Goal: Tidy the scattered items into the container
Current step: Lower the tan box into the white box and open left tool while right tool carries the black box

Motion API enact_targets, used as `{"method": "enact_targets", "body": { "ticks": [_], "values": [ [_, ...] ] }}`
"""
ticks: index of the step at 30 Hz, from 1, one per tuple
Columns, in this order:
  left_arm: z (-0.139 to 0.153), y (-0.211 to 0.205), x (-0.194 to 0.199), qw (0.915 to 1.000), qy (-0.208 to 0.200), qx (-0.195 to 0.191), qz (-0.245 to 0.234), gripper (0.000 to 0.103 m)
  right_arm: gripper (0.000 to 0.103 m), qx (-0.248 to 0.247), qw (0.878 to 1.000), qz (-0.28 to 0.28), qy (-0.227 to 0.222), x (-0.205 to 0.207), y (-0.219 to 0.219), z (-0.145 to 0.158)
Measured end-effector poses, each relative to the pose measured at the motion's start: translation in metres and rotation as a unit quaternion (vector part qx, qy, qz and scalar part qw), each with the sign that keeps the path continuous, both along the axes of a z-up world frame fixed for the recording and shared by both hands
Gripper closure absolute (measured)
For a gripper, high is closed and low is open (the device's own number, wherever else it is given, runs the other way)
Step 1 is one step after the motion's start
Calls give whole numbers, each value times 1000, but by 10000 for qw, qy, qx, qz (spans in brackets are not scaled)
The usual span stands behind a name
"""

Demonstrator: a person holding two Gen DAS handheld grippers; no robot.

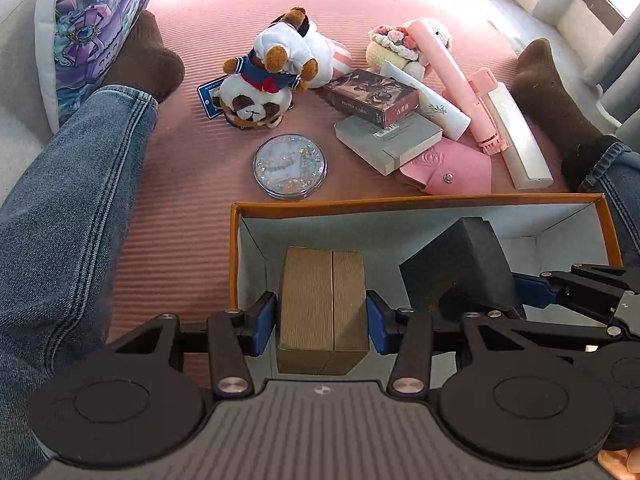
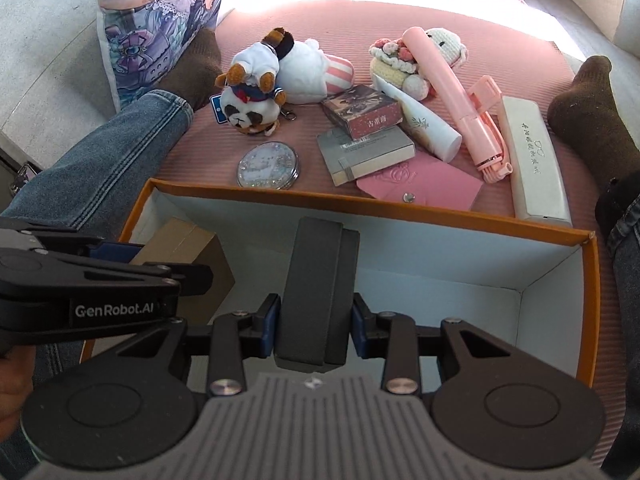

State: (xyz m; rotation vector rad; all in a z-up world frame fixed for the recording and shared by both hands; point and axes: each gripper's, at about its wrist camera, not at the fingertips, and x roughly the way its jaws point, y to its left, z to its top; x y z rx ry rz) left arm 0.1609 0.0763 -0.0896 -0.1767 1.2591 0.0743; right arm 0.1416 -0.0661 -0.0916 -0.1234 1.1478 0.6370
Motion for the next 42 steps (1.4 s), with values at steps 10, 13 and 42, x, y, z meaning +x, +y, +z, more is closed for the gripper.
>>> {"method": "enact_targets", "body": {
  "ticks": [10, 13, 42],
  "values": [
    [-10, -14, 13, 9989, -120, 450, -45, 49, 64, -156, 9996, -128, 216, 15, 1, -20],
    [-13, -21, 13, 9979, -145, 623, -64, 49, 66, -211, 9994, -156, 244, 18, 0, -25],
    [7, -12, -1, 9975, -480, 472, -235, 40, 67, 89, 9978, -355, 557, 21, -9, -32]
  ]
}}
